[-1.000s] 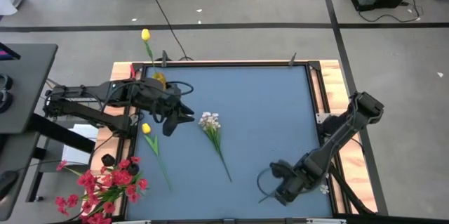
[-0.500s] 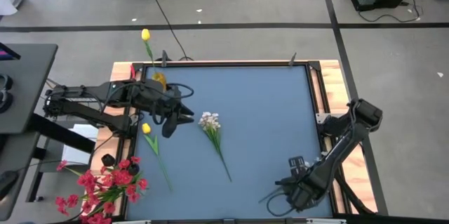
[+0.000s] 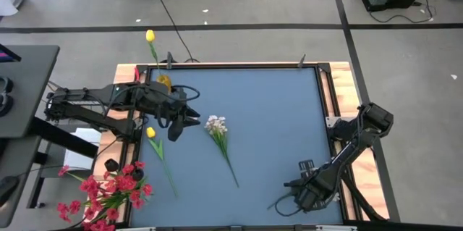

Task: Sort flowers into vase by color
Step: Put the right white flowers into the yellow transparent vase

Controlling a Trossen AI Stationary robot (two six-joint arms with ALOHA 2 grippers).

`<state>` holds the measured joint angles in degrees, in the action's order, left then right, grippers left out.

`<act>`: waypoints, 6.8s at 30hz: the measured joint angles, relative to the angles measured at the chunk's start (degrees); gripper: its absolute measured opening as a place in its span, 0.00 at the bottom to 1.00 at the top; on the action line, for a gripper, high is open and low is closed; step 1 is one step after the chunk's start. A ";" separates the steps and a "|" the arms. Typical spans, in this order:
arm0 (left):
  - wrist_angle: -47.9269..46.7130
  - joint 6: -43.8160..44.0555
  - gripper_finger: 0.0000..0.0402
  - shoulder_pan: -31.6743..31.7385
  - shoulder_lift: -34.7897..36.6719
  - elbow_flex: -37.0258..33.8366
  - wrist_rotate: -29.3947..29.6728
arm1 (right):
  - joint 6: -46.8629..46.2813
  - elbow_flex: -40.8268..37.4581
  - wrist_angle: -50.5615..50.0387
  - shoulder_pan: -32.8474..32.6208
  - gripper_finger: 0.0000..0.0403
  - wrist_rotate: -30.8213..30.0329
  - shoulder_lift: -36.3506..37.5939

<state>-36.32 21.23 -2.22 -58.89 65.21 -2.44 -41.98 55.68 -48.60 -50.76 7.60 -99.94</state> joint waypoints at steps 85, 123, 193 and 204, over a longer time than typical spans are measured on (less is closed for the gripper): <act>7.23 -38.75 0.04 -7.56 -10.98 -0.01 17.22 | -66.26 17.09 71.47 58.97 0.10 40.08 -0.13; 17.73 -11.54 0.02 12.99 19.03 -22.79 32.29 | -11.45 17.09 61.76 59.56 0.44 15.30 11.35; 38.48 3.38 0.31 45.83 28.92 -52.33 39.60 | 10.04 17.09 33.80 69.74 0.47 -0.57 10.93; 19.88 4.21 0.52 46.18 27.35 -42.19 33.62 | -2.45 17.09 32.14 69.61 0.47 5.64 2.96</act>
<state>-16.44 25.44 43.96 -31.54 23.02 31.19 -44.44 72.77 -16.46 18.85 13.24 -96.98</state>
